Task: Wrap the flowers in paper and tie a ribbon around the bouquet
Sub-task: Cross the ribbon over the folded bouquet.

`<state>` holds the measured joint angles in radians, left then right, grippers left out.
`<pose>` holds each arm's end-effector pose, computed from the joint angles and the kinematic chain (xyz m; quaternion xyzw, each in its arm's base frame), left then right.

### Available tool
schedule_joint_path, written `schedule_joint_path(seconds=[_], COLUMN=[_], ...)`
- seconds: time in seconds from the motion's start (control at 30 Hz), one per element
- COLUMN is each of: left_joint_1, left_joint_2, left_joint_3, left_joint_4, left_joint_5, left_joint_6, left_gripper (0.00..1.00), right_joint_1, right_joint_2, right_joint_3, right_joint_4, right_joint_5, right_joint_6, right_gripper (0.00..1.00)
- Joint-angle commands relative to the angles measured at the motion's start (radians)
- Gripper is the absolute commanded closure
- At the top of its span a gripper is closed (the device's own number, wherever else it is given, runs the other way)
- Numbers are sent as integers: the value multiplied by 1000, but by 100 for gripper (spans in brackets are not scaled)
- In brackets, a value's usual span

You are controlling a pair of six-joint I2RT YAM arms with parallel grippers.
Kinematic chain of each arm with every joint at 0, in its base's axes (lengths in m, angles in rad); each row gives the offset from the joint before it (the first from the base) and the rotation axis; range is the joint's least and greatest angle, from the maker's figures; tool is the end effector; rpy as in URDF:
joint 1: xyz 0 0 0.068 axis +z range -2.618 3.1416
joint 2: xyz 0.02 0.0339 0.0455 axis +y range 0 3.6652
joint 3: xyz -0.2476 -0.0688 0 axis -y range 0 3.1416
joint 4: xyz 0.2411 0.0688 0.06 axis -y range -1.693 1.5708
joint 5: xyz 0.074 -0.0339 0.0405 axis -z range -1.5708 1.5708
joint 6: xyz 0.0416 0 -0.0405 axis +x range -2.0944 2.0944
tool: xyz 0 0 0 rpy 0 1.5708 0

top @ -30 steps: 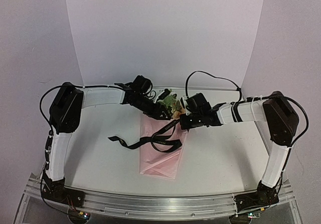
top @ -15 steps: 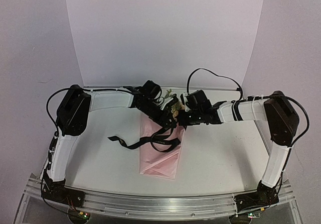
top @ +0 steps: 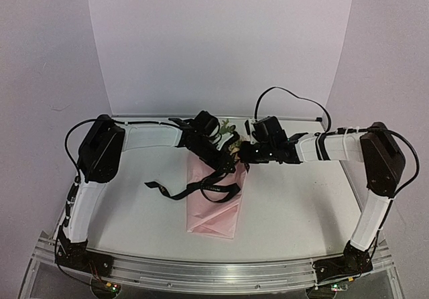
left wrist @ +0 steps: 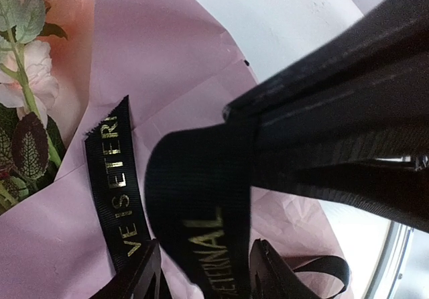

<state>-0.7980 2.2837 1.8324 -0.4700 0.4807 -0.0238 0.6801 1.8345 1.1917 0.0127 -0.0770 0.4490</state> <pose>0.3298 -0.3658 0.1613 0.4178 0.8237 -0.3306 0.1940 0.3143 0.2583 0.1880 -0.1200 0.8828 0.2713 0.3642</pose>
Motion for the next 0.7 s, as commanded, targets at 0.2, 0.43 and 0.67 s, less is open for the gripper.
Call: schedule_joint_path(seconds=[0.2,0.43,0.67], left_joint_1=[-12,33,62], left_joint_2=[-61,-34,31], left_joint_3=[-49,-12,65], left_joint_4=[113,119,85], left_joint_5=[-179,-238,-170], left_joint_6=[-23,-63,-75], left_gripper=[100,98,90], right_joint_1=[-17,-17,-7], right_joint_2=[-47,-99,-112], right_joint_3=[-34,-90,-127], right_joint_4=[46,44,40], right_joint_5=[-18,-84,-159], right_joint_6=[7,39,170], right_gripper=[83,66,65])
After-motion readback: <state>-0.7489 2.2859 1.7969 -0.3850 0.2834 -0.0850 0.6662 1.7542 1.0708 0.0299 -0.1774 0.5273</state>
